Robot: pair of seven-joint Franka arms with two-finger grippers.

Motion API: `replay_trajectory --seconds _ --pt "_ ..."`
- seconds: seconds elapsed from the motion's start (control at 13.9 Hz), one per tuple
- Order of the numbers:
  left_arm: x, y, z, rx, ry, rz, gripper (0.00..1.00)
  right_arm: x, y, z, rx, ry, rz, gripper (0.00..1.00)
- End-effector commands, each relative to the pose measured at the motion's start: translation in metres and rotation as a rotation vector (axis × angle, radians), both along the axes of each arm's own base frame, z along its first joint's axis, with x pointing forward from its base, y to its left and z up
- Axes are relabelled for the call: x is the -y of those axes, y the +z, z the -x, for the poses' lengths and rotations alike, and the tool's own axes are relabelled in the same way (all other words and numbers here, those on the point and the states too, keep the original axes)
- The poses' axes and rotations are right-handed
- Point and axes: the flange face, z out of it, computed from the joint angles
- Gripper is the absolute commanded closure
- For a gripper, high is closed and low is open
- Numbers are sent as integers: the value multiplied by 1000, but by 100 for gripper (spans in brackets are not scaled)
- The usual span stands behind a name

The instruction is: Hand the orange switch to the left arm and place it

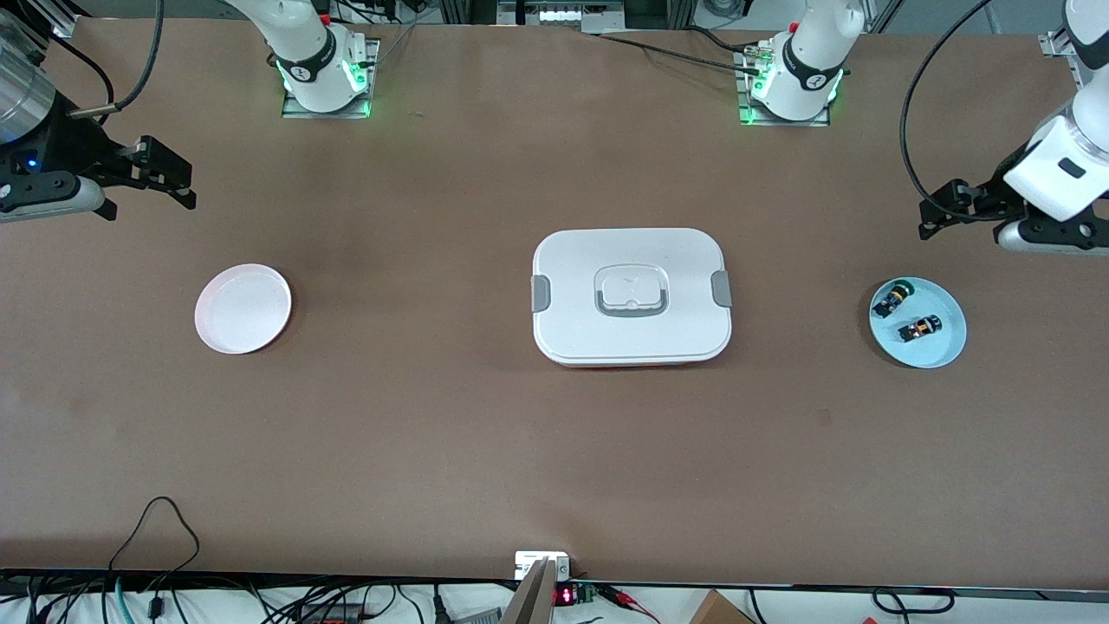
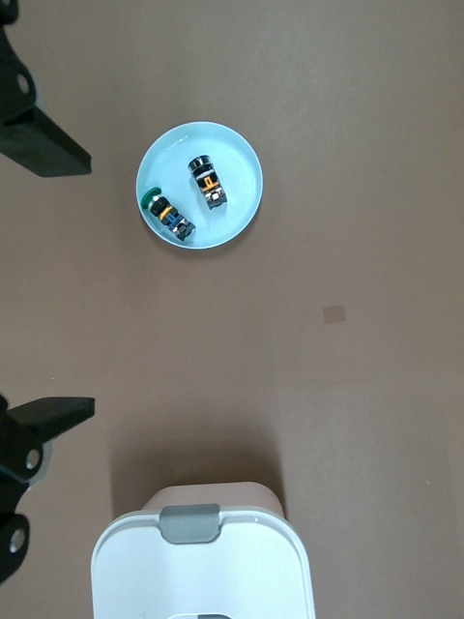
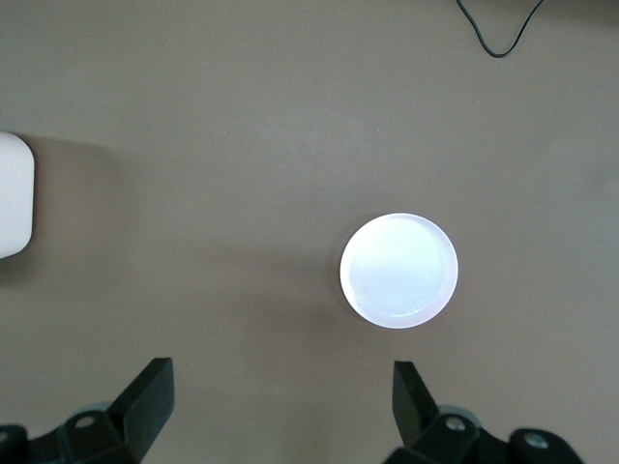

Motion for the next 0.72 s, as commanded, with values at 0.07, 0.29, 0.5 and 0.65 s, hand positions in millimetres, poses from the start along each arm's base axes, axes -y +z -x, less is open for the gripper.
replay_trajectory --seconds 0.07,0.29,0.5,0.65 --pt "-1 -1 7 -3 8 8 0 4 0 -5 2 -12 12 0" --pt "6 3 8 -28 6 7 0 -2 1 -4 3 -14 5 0" --pt "6 3 3 -35 5 7 0 -3 1 -5 5 -12 11 0" --pt "8 2 2 -38 -1 7 0 0 0 -5 0 -18 7 0"
